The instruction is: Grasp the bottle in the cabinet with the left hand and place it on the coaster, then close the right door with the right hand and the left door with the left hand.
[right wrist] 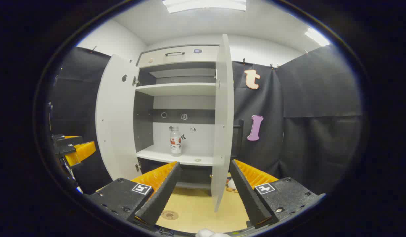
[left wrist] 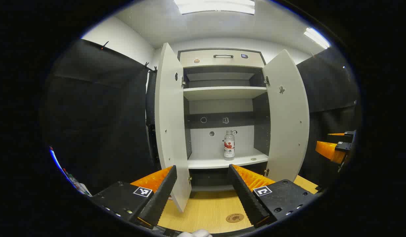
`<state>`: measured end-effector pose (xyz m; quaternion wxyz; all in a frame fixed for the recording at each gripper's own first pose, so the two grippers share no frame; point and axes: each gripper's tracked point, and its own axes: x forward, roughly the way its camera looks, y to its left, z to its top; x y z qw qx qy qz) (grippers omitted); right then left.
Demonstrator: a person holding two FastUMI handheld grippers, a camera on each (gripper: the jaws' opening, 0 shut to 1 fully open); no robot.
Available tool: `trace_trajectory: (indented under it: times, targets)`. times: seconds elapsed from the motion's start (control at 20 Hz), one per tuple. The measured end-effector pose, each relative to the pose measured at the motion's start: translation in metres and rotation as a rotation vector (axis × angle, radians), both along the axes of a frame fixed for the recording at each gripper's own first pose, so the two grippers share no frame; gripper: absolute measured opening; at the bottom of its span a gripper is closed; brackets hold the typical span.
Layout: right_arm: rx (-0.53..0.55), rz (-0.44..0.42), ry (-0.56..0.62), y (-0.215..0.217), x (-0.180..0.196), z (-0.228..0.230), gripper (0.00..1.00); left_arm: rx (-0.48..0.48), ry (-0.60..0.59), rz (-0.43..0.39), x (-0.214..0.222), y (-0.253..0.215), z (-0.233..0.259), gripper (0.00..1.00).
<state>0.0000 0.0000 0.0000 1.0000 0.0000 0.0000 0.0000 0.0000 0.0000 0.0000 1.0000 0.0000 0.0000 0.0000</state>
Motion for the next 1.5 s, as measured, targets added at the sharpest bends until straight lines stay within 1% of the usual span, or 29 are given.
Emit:
trace_trajectory:
  times: [0.2,0.25,0.3,0.6,0.9,1.05,1.2,1.5]
  targets:
    - [0.0,0.008,-0.004,-0.001,0.001,0.001,0.99,0.006,0.003,0.004,0.001,0.0,0.0,0.95]
    - [0.001,0.009,-0.006,0.0,0.001,0.002,0.99,0.007,0.004,0.006,0.002,0.001,-0.001,0.94]
    - [0.004,0.009,-0.005,-0.001,0.001,0.002,0.99,0.006,0.005,0.008,0.003,0.001,0.0,0.95]
    - [0.007,0.01,0.0,-0.002,0.001,0.002,0.99,0.01,0.006,0.012,0.007,0.002,-0.001,0.95]
    - [0.003,0.001,0.006,-0.003,0.002,0.003,0.99,0.015,0.005,-0.005,0.035,-0.007,-0.005,0.95]
    - [0.009,-0.012,0.01,-0.005,0.003,0.002,0.99,0.024,0.001,-0.021,0.061,-0.017,-0.006,0.95]
    - [0.015,-0.032,0.017,-0.006,0.003,0.003,0.99,0.017,-0.01,-0.057,0.096,-0.036,-0.004,0.95]
    - [0.016,-0.082,0.028,-0.011,0.002,0.005,0.99,0.006,-0.023,-0.113,0.19,-0.079,-0.001,0.95]
